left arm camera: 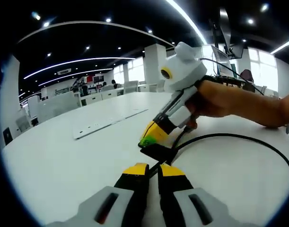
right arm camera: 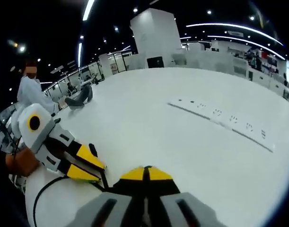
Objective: Find the charging cable on the desk, coil it up and secure with Velcro.
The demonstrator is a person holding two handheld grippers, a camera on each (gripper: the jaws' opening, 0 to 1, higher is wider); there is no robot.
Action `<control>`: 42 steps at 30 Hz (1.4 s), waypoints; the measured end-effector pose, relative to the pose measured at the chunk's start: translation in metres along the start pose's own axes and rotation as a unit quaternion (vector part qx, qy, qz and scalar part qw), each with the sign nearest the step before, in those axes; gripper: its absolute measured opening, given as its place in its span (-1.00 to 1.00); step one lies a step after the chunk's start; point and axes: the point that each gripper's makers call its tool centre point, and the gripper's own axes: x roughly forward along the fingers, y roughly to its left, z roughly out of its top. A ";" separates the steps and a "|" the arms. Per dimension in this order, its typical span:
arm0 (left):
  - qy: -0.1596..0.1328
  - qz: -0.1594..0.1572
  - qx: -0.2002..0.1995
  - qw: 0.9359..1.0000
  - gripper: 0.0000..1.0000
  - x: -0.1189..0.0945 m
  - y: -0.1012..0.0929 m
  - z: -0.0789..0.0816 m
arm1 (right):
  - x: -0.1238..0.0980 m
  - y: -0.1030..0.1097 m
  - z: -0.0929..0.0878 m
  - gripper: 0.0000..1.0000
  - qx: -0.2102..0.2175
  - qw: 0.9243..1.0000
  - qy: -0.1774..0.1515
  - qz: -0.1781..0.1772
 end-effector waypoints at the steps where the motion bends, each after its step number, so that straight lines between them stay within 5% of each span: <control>1: 0.000 0.000 0.000 1.000 -0.82 0.000 0.000 0.000 | -0.002 0.001 0.002 -0.97 -0.003 1.000 -0.005 0.000; 16: 0.004 0.006 -0.001 1.000 -0.83 0.000 -0.001 0.000 | -0.025 0.018 -0.006 -0.94 -0.054 0.998 -0.008 -0.026; 20: 0.005 0.007 0.000 1.000 -0.83 0.000 -0.001 0.001 | -0.026 0.022 -0.009 -0.64 -0.064 0.997 -0.004 -0.029; 28: 0.006 0.002 -0.012 1.000 -0.76 -0.001 -0.003 0.002 | -0.035 0.030 -0.010 -0.35 -0.087 0.995 -0.019 -0.035; 37: -0.021 0.024 -0.015 0.999 -0.53 -0.010 0.004 0.019 | -0.043 0.038 -0.009 -0.28 -0.091 0.994 -0.033 -0.041; 42: -0.008 0.024 -0.022 0.999 -0.46 -0.008 0.003 0.016 | -0.049 0.038 -0.015 -0.29 -0.085 0.995 -0.034 -0.049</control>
